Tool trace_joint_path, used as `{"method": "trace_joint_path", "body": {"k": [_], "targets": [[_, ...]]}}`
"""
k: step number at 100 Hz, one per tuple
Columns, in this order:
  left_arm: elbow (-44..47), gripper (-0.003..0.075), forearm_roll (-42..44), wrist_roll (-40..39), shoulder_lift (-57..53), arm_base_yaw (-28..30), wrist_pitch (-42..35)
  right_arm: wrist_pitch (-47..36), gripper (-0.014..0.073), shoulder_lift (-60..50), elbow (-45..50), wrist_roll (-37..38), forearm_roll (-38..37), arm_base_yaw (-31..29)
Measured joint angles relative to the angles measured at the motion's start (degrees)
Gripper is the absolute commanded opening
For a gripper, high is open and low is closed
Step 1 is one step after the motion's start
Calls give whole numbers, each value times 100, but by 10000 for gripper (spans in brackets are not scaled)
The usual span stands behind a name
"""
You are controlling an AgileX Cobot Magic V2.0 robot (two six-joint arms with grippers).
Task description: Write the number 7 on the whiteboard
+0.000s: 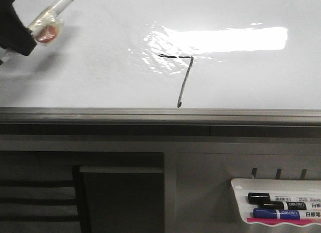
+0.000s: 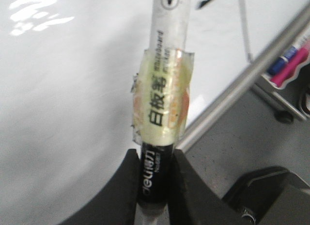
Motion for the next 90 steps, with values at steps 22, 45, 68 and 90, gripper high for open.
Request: {"method": "trace_joint_path", "body": {"k": [22, 45, 68, 90], "targets": [[486, -20, -501, -24, 0, 646, -693, 7, 289, 0, 0, 12, 0, 0], [554, -20, -605, -36, 0, 714, -842, 7, 289, 0, 0, 46, -3, 0], [554, -20, -840, -36, 140, 714, -1050, -6, 289, 0, 0, 46, -3, 0], [558, -19, -1043, -36, 260, 714, -1101, -15, 289, 0, 0, 46, -3, 0]]}}
